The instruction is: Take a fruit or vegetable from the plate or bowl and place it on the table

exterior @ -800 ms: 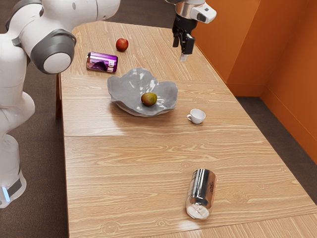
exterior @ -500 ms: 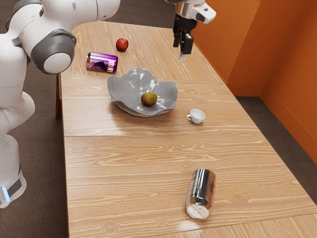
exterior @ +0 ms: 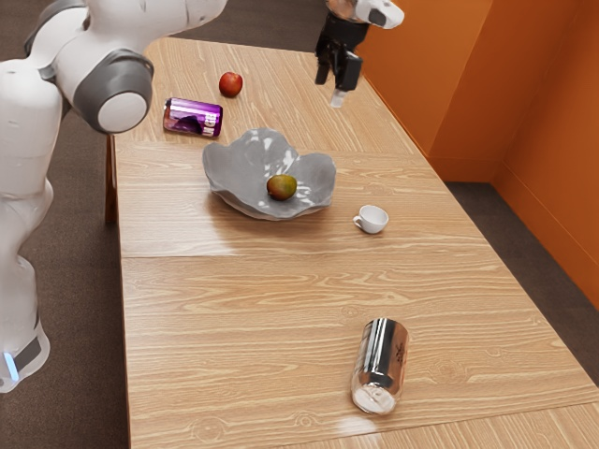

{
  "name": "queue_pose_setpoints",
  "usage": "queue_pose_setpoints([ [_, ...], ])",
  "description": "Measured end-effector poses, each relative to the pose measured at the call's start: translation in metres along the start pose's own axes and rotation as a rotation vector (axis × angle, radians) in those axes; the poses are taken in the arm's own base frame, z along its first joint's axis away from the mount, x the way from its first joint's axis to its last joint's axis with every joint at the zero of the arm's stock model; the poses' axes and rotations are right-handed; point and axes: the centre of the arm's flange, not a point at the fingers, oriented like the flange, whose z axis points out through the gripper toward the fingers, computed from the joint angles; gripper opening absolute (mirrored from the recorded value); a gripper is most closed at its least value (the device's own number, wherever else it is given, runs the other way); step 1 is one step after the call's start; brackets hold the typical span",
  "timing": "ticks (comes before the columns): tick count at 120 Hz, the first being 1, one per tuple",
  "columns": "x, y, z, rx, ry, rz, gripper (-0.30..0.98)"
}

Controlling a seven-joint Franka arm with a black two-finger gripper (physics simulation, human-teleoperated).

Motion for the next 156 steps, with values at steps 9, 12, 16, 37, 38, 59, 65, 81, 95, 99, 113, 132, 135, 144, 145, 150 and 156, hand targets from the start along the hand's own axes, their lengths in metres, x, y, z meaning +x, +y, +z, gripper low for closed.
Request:
queue_pose_setpoints([
  [9,-0.005,-0.012,0.007,-0.011,-0.041,-0.067,0.68],
  [12,-0.006,-0.016,0.008,-0.012,-0.047,-0.088,0.68],
  [16,-0.008,-0.020,0.009,-0.013,-0.052,-0.111,0.69],
  [37,-0.010,-0.019,0.014,-0.020,-0.089,-0.198,0.69],
  [38,-0.011,-0.019,0.015,-0.020,-0.092,-0.204,0.69],
  [59,-0.017,-0.026,0.022,-0.019,-0.149,-0.351,0.69],
  [65,-0.018,-0.027,0.022,-0.018,-0.156,-0.387,0.69],
  [81,-0.016,-0.021,0.029,-0.013,-0.173,-0.455,0.69],
  [95,-0.012,-0.011,0.035,-0.013,-0.188,-0.495,0.69],
  [99,-0.011,-0.009,0.037,-0.013,-0.192,-0.506,0.69],
  [113,-0.010,-0.012,0.042,-0.010,-0.197,-0.558,0.69],
  [132,-0.014,-0.055,0.035,-0.016,-0.129,-0.677,0.69],
  [135,-0.014,-0.058,0.034,-0.019,-0.120,-0.688,0.69],
  [144,-0.008,-0.058,0.036,-0.028,-0.098,-0.703,0.69],
  [145,-0.007,-0.058,0.036,-0.029,-0.095,-0.703,0.69],
  [150,-0.002,-0.057,0.038,-0.031,-0.080,-0.708,0.69],
  [156,0.001,-0.059,0.039,-0.029,-0.064,-0.719,0.69],
])
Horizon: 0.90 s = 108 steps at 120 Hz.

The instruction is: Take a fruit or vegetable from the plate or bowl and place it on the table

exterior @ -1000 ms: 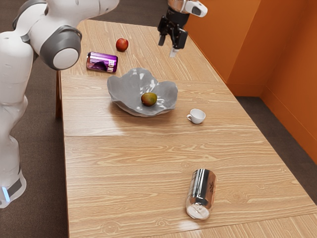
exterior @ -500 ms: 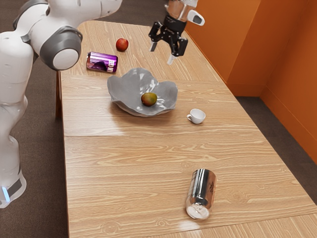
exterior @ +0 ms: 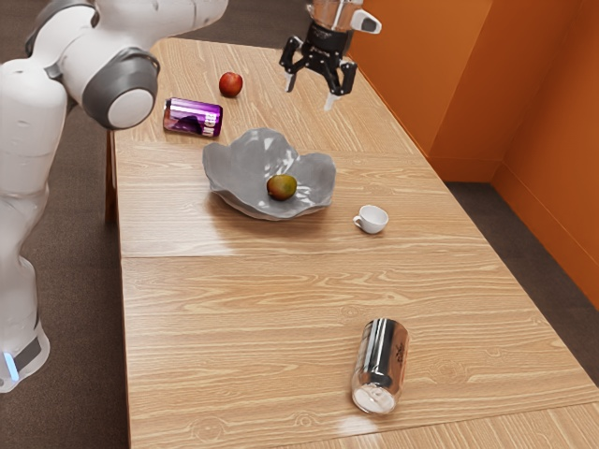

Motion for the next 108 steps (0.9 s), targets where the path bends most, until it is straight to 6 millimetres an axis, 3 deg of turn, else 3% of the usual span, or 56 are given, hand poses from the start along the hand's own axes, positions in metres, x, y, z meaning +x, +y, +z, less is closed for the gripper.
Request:
queue_pose_setpoints([
  [10,0.007,0.004,0.006,-0.001,0.015,-0.014,0.69],
  [28,0.022,0.003,0.034,-0.007,0.005,-0.030,0.69],
  [45,0.030,0.004,0.039,-0.019,0.045,0.026,0.69],
  [66,0.023,0.031,0.057,-0.007,0.046,0.163,0.69],
  [88,0.021,0.038,0.059,0.035,0.072,0.254,0.69],
  [108,0.018,0.029,0.061,0.073,0.036,0.285,0.69],
])
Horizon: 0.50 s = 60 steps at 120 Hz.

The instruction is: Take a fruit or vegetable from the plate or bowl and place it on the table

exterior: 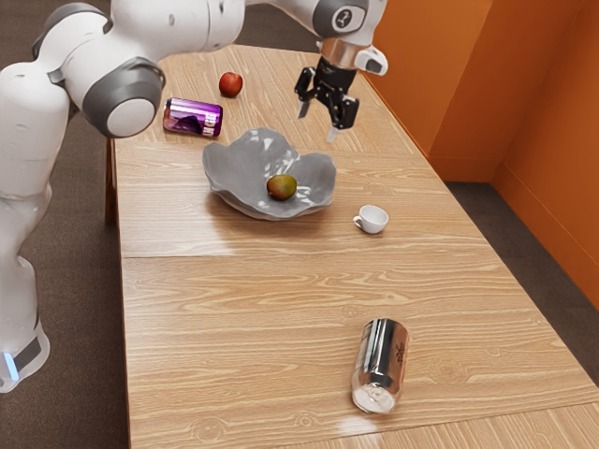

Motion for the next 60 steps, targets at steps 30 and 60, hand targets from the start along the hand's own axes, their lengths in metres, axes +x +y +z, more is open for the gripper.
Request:
queue_pose_setpoints([
  [30,-0.004,-0.006,-0.002,0.009,-0.029,0.078,0.69],
  [60,-0.006,-0.020,-0.001,0.042,-0.061,0.192,0.69],
])
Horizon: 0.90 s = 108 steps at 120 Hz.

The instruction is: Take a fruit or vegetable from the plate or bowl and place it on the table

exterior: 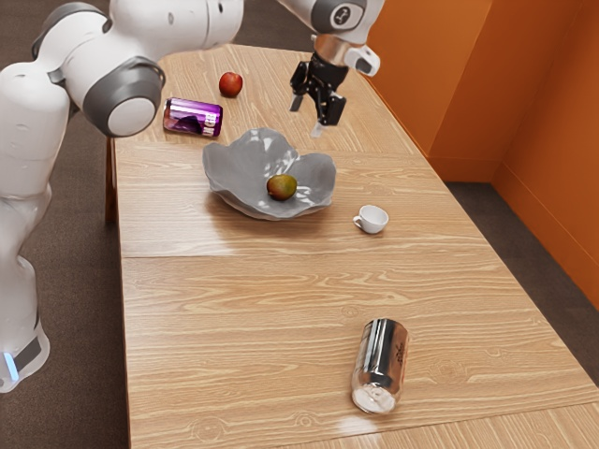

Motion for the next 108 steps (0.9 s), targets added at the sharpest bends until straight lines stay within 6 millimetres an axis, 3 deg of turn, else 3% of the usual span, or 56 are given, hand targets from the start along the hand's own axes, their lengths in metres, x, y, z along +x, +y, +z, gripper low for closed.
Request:
queue_pose_setpoints([
  [21,-0.005,-0.006,0.002,-0.051,-0.026,0.064,0.69],
  [30,0.000,0.000,0.005,-0.068,-0.012,0.101,0.69],
  [39,0.019,0.010,0.024,-0.078,-0.006,0.124,0.68],
  [54,0.037,0.002,0.052,-0.116,-0.005,0.121,0.68],
  [86,0.044,0.023,0.062,-0.113,0.012,0.268,0.68],
  [108,0.045,0.024,0.090,-0.104,-0.039,0.364,0.68],
])
